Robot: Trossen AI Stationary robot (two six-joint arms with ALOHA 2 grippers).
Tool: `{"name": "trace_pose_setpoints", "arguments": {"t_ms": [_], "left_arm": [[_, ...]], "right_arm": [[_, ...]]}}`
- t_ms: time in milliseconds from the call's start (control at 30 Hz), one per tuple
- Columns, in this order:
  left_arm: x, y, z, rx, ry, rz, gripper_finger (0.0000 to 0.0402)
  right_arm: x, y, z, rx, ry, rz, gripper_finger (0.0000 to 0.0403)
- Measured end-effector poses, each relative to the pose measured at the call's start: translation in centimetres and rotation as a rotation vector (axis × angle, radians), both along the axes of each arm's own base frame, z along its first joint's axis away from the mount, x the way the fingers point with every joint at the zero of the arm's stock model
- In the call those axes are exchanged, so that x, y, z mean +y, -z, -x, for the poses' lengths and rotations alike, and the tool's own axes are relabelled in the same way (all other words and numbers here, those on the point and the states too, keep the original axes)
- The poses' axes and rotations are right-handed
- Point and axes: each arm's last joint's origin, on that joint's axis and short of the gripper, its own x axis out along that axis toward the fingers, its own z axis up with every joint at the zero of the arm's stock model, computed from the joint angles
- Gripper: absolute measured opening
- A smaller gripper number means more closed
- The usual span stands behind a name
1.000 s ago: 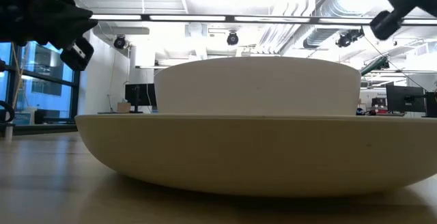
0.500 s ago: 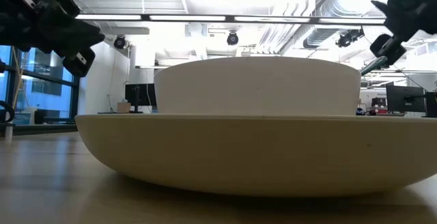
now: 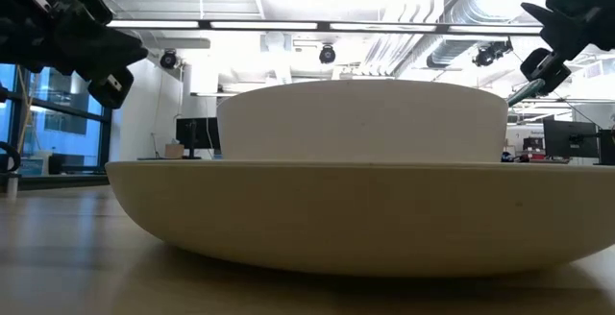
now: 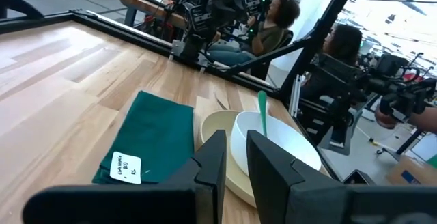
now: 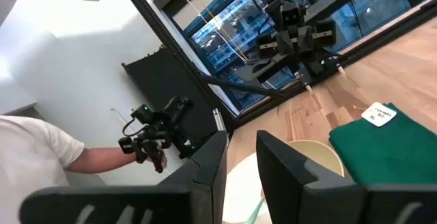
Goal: Set table place
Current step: Return to Home Position
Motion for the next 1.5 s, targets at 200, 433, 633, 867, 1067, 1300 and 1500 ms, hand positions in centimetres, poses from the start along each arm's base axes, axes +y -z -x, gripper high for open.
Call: {"name": "trace_pose_setpoints", "arguments": {"t_ms": [200, 433, 633, 867, 1067, 1300, 1500], "left_arm": [[0.0, 0.0, 0.0, 0.0, 0.001, 0.0, 0.0049], [-0.01, -0.01, 0.0, 0.0, 0.003, -0.002, 0.0049], [-0.01, -0.01, 0.0, 0.0, 0.003, -0.002, 0.0049], [-0.01, -0.01, 0.0, 0.0, 0.003, -0.002, 0.0049], [-0.01, -0.01, 0.0, 0.0, 0.003, -0.002, 0.0049], [-0.01, -0.01, 0.0, 0.0, 0.003, -0.002, 0.0049], [-0.01, -0.01, 0.0, 0.0, 0.003, -0.002, 0.0049]], "right_arm": [[0.12, 0.39, -0.02, 0.041, -0.039, -0.003, 0.0071], [0.13, 0.59, -0.04, 0.041, -0.03, 0.082, 0.0071], [0.1, 0.62, -0.05, 0.055, -0.024, 0.044, 0.0071], [0.1, 0.64, -0.05, 0.073, -0.032, -0.026, 0.0071], [0.1, 0.64, -0.05, 0.073, -0.032, -0.026, 0.0071], [0.1, 0.65, -0.05, 0.072, -0.032, -0.022, 0.0071], [0.1, 0.65, -0.05, 0.074, -0.032, -0.026, 0.0071]]}}
